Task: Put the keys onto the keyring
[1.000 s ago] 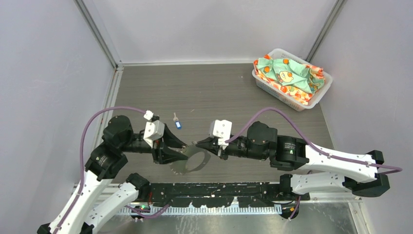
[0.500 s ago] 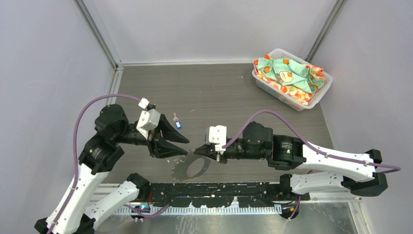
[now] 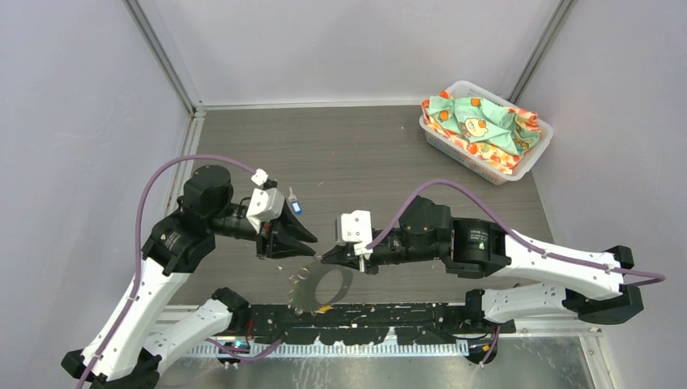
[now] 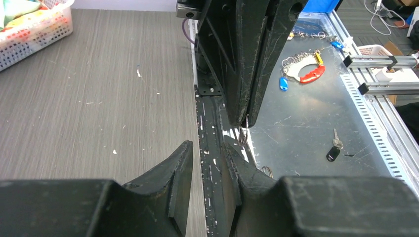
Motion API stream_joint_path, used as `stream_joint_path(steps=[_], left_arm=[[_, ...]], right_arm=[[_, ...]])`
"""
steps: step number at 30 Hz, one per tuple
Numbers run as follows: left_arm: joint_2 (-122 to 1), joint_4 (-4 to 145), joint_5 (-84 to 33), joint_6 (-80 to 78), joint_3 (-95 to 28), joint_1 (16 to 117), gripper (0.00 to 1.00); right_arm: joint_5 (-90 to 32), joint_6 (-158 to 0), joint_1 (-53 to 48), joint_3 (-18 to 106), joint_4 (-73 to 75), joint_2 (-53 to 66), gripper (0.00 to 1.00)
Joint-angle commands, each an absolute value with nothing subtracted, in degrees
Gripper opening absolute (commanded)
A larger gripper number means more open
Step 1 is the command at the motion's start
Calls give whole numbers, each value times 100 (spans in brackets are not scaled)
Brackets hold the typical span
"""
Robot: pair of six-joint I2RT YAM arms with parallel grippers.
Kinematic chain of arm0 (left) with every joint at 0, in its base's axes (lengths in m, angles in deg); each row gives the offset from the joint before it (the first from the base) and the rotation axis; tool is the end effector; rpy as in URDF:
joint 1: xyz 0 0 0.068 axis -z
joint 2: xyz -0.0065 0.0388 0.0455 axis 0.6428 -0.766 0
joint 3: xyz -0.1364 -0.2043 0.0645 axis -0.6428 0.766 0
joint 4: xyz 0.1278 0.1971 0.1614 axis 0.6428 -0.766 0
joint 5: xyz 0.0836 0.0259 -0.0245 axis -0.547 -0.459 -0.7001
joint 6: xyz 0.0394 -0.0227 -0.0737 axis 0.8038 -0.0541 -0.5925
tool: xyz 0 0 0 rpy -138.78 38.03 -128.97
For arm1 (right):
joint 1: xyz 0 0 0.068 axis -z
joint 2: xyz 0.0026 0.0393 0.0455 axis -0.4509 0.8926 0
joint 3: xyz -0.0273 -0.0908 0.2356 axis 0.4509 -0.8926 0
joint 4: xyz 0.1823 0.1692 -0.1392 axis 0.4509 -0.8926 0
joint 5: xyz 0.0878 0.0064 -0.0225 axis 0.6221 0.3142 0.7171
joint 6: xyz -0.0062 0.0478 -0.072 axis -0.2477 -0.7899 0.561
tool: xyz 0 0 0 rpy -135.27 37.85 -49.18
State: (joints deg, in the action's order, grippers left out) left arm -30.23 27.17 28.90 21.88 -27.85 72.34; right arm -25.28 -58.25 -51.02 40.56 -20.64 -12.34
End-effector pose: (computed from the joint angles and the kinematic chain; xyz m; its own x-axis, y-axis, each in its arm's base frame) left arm 0.1171 -0.1547 0.4012 -0.1063 0.1743 -0.9789 0.9876 -0.0955 -0.1242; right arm 0.0502 0.3032 0.4056 0.1975 -0.2014 -0.9594 -0.9802 -0.0265 -0.1962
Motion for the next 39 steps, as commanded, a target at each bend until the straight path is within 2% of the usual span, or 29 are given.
stream_joint_path(steps=[1, 8, 12, 16, 24, 30, 34, 39], left_arm=[[-2981, 2685, 3215, 2180, -2969, 7217, 29], [-2949, 2378, 3538, 2388, -3009, 7216, 22], [-2922, 1730, 3478, 3225, -3111, 7217, 27], [-2853, 1702, 3480, 3386, -3076, 7217, 32], [-2701, 2828, 3560, 2548, -2655, 7217, 36], [-2679, 2989, 3558, 2435, -2498, 7233, 35], [-2709, 3136, 3455, 2350, -2477, 7252, 30], [-2729, 3147, 3441, 2330, -2496, 7259, 12]], right_arm=[[-2400, -5729, -5090, 4388, -1819, -1255, 1], [-2504, -5730, -5098, 4452, -1907, -1190, 1], [-2497, -5783, -5096, 4453, -1992, -1265, 1], [-2484, -5872, -5097, 4468, -2072, -1294, 1], [-2373, -5913, -5094, 4584, -2120, -1072, 1], [-2371, -5889, -5095, 4703, -2176, -932, 1], [-2331, -5862, -5093, 4778, -2239, -857, 1], [-2291, -5864, -5091, 4784, -2232, -854, 1]])
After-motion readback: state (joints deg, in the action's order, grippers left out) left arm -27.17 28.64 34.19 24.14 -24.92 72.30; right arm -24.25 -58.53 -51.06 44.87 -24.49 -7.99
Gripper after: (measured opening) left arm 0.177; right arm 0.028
